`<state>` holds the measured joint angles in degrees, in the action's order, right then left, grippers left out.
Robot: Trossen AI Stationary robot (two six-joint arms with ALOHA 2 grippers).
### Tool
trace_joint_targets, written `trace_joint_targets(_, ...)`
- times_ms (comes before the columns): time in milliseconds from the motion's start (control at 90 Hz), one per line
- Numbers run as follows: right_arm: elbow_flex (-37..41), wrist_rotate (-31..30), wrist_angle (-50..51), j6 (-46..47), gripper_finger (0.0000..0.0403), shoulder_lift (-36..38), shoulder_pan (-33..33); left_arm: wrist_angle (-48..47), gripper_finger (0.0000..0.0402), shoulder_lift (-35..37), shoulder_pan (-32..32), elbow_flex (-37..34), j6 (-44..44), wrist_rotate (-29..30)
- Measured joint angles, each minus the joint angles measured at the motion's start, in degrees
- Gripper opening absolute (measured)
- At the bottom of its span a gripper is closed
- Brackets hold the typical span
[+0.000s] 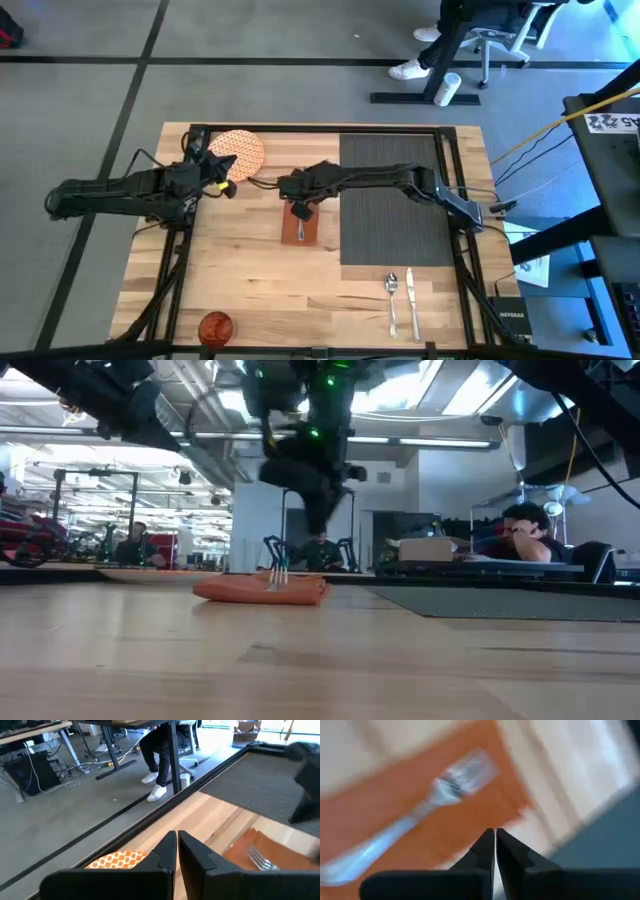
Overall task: Set table place
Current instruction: Move the orange table napkin to the middle left
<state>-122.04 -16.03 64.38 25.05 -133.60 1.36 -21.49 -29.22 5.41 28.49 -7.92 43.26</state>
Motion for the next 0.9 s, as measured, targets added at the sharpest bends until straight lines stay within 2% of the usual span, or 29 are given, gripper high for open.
trace_joint_targets(111,0.7,5.6,-7.4,-2.5,0.0000,-0.4,-1.2,1.4,0.0000,0.0,-0.4,0.0,-3.2,0.0)
trace_joint_targets(322,6.9,8.4,-12.9,-2.9,0.0000,-0.6,-2.8,-2.5,0.0000,-1.0,-2.2,0.0,-8.1,0.0)
trace_joint_targets(511,11.8,15.0,-24.0,-2.8,0.0000,-0.7,-3.5,-2.9,0.0000,-2.0,-2.8,0.0,-9.4,0.1)
trace_joint_targets(767,19.1,17.3,-31.6,-0.8,0.0000,-0.4,-3.6,-1.4,0.0000,0.2,-2.8,0.0,-11.3,6.5)
trace_joint_targets(900,20.8,19.2,-35.0,0.0,0.0000,-0.3,-3.6,-0.4,0.0000,3.1,-3.8,0.0,-10.4,7.5)
